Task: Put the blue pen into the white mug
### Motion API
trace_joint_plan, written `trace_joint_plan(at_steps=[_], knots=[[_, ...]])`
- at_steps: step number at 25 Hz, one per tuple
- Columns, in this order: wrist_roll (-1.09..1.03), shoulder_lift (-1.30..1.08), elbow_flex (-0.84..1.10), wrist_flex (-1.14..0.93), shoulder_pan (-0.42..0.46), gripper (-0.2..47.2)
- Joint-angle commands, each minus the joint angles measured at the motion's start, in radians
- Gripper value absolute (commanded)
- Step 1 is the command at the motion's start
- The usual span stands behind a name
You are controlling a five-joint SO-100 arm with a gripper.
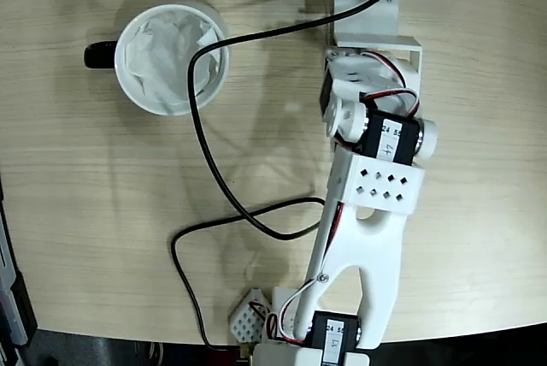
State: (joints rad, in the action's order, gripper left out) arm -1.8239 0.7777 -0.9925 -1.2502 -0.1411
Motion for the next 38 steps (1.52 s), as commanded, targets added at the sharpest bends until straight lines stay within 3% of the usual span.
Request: trace_joint_plan(at_steps=[1,9,38], knots=[[-0.003,0.025,0.017,0.008,-0.002,7.5],[-0.003,0.023,0.015,0.008,0.0,1.8],[0.0,0.215,0.015,-0.043,0.011,1.0]])
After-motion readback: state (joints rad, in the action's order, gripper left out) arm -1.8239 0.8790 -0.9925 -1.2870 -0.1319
